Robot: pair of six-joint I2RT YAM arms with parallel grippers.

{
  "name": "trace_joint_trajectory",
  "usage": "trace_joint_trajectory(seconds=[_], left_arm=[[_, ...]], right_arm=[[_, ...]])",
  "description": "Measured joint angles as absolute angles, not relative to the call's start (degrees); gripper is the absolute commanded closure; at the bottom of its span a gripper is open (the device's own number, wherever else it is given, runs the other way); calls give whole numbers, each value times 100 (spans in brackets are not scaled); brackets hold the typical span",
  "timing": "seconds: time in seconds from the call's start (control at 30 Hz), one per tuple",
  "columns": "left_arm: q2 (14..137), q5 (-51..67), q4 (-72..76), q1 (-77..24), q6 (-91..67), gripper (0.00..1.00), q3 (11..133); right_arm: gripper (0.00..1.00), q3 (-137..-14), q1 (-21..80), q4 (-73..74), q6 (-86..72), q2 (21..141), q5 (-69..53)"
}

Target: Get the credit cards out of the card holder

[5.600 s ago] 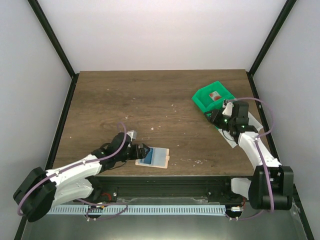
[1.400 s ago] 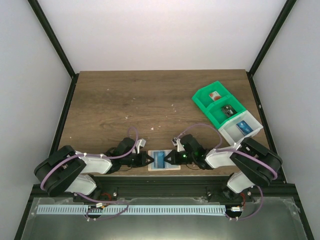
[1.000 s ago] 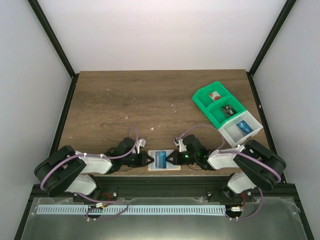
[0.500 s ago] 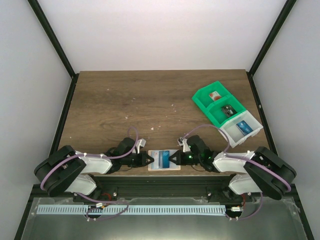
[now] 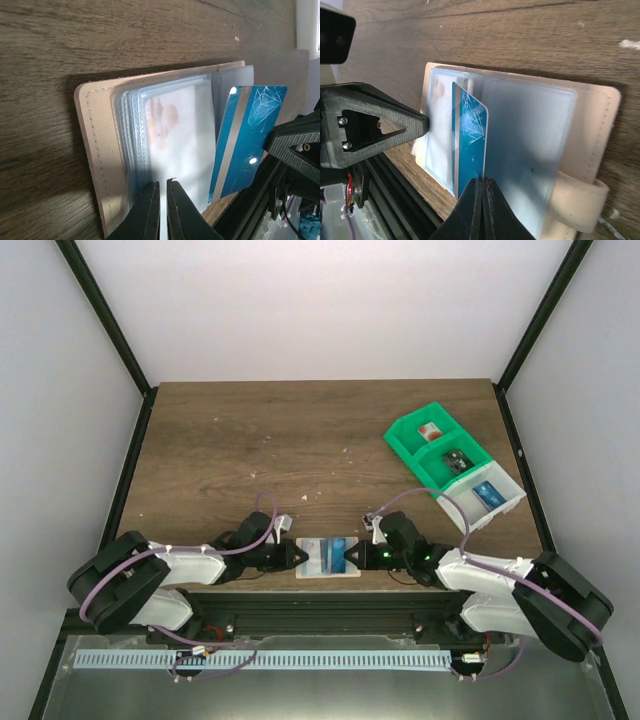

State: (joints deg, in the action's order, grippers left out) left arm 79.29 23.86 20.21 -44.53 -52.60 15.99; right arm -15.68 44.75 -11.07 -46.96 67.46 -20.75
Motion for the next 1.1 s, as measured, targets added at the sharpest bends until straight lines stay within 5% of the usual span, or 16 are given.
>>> trace_joint_trajectory(seconds=[0.33, 0.73, 1.1], left_arm=[[7529, 2154, 1496, -4458, -5264, 55, 1750], [6678, 1920, 788, -4456, -5142, 53, 2261], [5955, 2191, 722, -4425, -6204, 36, 2423]], right_arm=[[99, -1570, 4475, -569, -4517, 6283, -1787], [100, -1776, 4475, -220, -4333, 5937, -1785], [100, -2169, 4578, -1210, -3358, 6134, -1562]])
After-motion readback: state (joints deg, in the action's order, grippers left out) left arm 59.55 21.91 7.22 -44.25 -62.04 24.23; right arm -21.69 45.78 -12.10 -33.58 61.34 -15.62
